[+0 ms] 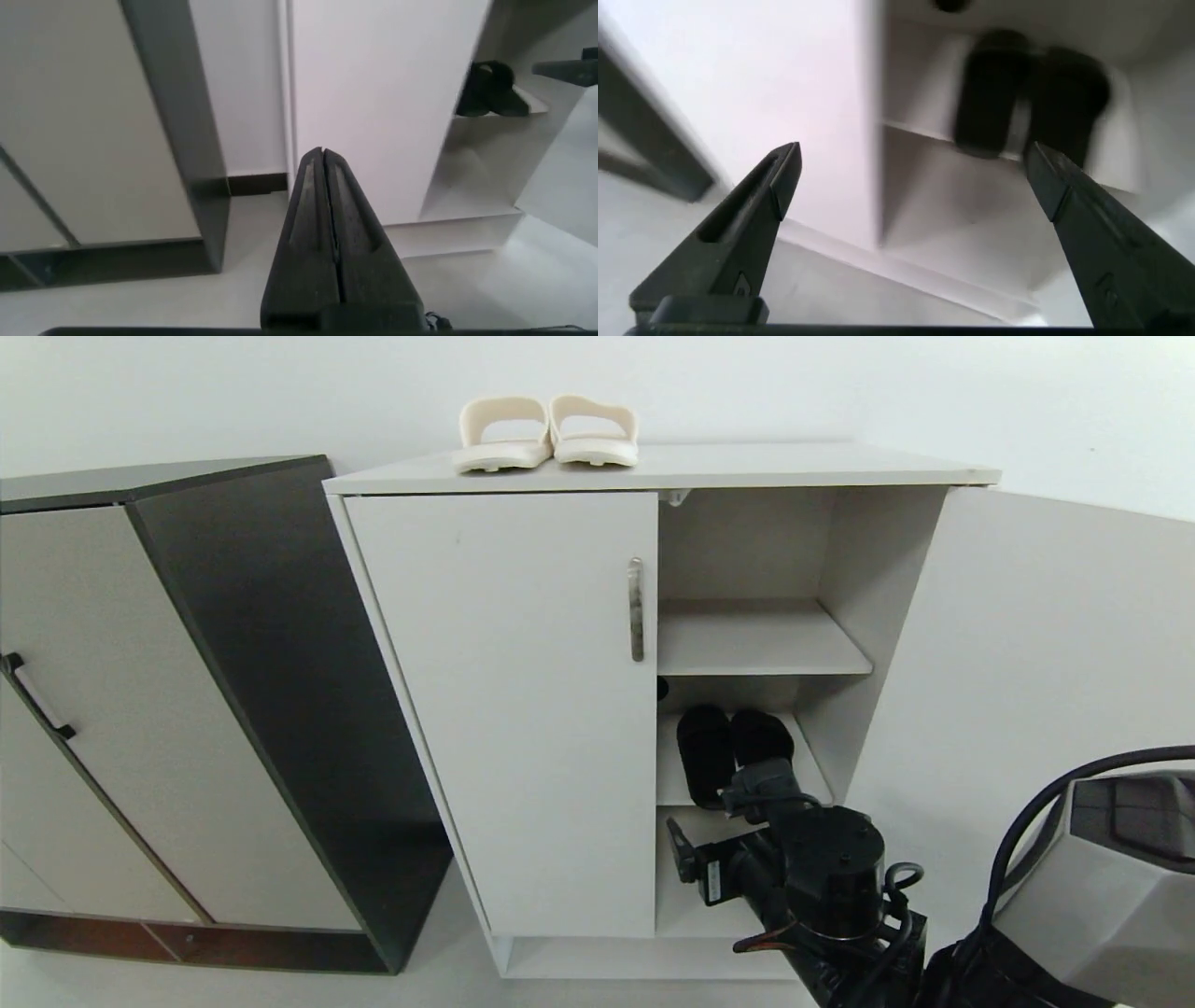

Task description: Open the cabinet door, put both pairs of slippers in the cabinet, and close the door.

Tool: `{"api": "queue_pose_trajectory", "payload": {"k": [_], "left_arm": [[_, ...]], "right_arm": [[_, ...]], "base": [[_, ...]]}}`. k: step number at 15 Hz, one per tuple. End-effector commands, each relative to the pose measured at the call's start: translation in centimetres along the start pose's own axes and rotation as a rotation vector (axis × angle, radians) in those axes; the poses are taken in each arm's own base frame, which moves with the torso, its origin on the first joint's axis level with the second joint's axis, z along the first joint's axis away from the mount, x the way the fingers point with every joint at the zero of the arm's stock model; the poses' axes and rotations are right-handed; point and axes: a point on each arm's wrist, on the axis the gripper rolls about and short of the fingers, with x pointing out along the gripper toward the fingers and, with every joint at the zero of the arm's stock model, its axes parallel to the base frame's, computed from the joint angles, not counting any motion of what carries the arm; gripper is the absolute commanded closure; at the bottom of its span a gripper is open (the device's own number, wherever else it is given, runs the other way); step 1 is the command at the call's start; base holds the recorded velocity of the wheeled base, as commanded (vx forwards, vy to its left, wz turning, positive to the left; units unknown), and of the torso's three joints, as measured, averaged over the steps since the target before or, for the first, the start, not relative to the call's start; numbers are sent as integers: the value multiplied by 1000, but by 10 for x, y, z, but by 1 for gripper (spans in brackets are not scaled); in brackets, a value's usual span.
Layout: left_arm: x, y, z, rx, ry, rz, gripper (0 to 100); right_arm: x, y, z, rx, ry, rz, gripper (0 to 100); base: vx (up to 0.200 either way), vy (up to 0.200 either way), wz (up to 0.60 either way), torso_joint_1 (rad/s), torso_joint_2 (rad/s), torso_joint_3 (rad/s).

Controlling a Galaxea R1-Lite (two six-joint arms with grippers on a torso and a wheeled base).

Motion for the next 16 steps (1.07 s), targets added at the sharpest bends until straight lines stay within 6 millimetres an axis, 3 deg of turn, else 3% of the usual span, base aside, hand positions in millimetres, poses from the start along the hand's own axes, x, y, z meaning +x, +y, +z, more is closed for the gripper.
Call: {"api": "queue_pose_trajectory", "payload": {"k": [1, 9, 16], "left_arm": [[0, 0, 0, 0, 2, 0, 100], [0, 0, 0, 0, 2, 0, 100], [0, 0, 0, -2, 2, 0, 100]], "right_arm": [[0, 0, -1, -2, 2, 1, 0], [3, -4, -19, -78, -59, 10, 0], [3, -11, -22, -89, -75, 21, 0]], "base": [[0, 200, 0, -2, -7, 2], [0, 200, 0, 1, 2, 3], [0, 0, 0, 0, 0, 0]]}}
